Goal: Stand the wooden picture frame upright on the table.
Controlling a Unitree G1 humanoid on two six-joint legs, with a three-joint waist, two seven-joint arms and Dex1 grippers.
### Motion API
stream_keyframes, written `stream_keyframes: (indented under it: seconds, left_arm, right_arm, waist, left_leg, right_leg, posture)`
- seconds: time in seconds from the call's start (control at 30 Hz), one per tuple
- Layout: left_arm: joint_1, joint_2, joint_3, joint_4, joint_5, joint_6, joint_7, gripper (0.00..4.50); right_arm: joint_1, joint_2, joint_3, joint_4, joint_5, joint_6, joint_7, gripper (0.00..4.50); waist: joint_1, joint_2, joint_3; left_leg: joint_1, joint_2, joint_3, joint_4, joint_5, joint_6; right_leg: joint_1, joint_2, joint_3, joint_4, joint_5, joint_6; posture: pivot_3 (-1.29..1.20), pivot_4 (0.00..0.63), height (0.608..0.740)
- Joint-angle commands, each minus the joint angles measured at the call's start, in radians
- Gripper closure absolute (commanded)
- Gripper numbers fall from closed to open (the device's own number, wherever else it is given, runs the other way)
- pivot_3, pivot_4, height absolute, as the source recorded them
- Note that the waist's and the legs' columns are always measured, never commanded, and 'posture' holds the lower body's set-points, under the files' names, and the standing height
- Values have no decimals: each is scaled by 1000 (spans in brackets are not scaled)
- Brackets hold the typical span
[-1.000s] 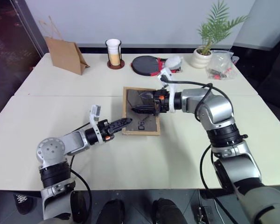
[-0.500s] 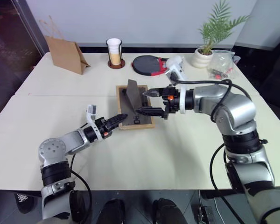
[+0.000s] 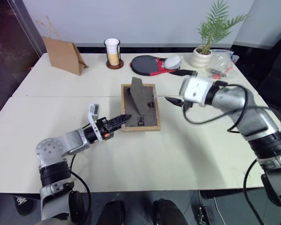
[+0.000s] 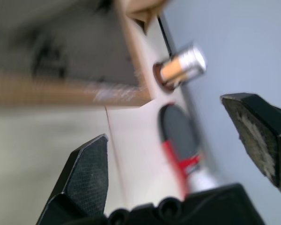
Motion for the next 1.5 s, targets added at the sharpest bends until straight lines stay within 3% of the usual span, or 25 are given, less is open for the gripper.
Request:
stream_keyframes:
  seconds: [0.03,0.3,0.4,0.57,0.63,0.67,0.73,0.8,0.87,0.93,1.0,1.1,1.2,1.27,1.4,1.5]
  left_arm:
    - [15,23,-23,-55,-180,-30,87,3493]
    - [91,99,-168,-123,-440,-186,251,3493]
    - [127,135,-215,-161,-502,-242,278,3493]
    - [159,180,-260,-195,-528,-305,271,3493]
    - [168,191,-268,-202,-528,-318,260,3493]
    - [174,205,-274,-207,-528,-320,253,2693]
    - [189,241,-273,-212,-528,-317,228,2117]
    - [206,327,-257,-232,-479,-291,159,1167]
    - [225,451,-231,-261,-322,-279,24,159]
    - [239,562,-194,-258,-182,-304,-126,71]
    - [264,681,-209,-276,16,-398,-325,71]
    - [268,814,-265,-247,285,-565,-543,71]
    - [229,816,-315,-220,417,-655,-636,71]
    - [206,790,-340,-218,473,-686,-663,71]
    - [184,722,-351,-230,522,-696,-669,71]
    - [181,688,-354,-251,551,-691,-674,71]
  right_arm:
    - [-83,50,31,112,-202,-224,-237,61]
    - [-227,159,114,324,-462,-325,-535,61]
    - [-265,174,140,398,-506,-328,-591,826]
    - [-298,181,168,463,-535,-347,-649,3289]
    - [-307,183,177,479,-541,-353,-662,3420]
    - [-311,183,179,486,-540,-359,-665,3420]
    - [-316,183,180,492,-527,-372,-660,3420]
    - [-318,181,174,501,-491,-398,-633,3420]
    - [-314,189,156,535,-402,-433,-552,3420]
    - [-310,198,145,569,-303,-467,-450,3420]
    - [-289,225,124,610,-111,-465,-266,3420]
    - [-179,303,43,466,430,-112,304,3420]
    - [-123,338,-21,308,753,363,700,3420]
    - [-118,343,-35,277,858,640,892,3420]
    - [-169,387,-46,447,837,802,1042,3420]
    - [-219,444,-64,628,784,804,1060,3420]
  waist:
    - [-3,0,0]
    - [9,-1,1]
    - [11,-1,1]
    - [9,-1,1]
    - [7,-1,1]
    - [7,-1,1]
    - [5,-1,1]
    - [3,-1,1]
    - [2,-1,1]
    - [-1,-1,1]
    - [-7,-1,1]
    - [-14,-2,2]
    - [-11,1,3]
    - [-8,1,3]
    - [-8,1,3]
    - [-17,1,3]
  left_leg:
    - [0,0,0,0,1,-1]
    - [0,0,-1,0,2,-4]
    - [0,0,-1,0,2,-4]
    - [0,-1,-1,1,2,-4]
    - [1,0,-1,1,2,-4]
    - [1,0,-1,1,2,-4]
    - [1,0,-1,1,2,-3]
    - [1,0,-1,0,2,-3]
    - [1,1,-1,0,2,-3]
    - [1,0,-1,0,2,-3]
    - [2,0,-1,0,1,-1]
    - [3,2,-3,-1,0,0]
    - [4,4,-4,-1,-1,1]
    - [3,4,-5,-1,-2,3]
    - [3,3,-5,-1,-3,5]
    - [2,2,-4,-1,-3,5]
  right_leg:
    - [0,0,0,0,0,0]
    - [0,0,0,2,0,0]
    - [0,-1,0,1,0,0]
    - [1,-1,0,1,0,-1]
    - [1,-1,0,1,0,-1]
    - [2,0,0,1,0,-1]
    - [2,1,0,1,0,-1]
    - [2,2,0,1,0,-1]
    - [1,3,0,1,0,-1]
    - [2,5,0,1,0,-1]
    - [2,8,0,0,0,-1]
    - [5,9,-2,-2,0,-1]
    - [7,7,-4,-1,0,-1]
    - [7,5,-4,-1,0,-1]
    - [5,0,-5,0,0,-1]
    - [4,0,-5,0,0,-1]
  posture:
    - [0,150,740]
    - [0,150,740]
    - [0,150,740]
    - [0,150,740]
    - [0,150,740]
    - [0,150,740]
    - [0,150,740]
    - [0,150,740]
    - [0,150,740]
    - [0,150,740]
    - [0,150,740]
    - [0,150,740]
    - [0,150,740]
    - [0,150,740]
    - [0,150,740]
    - [0,150,740]
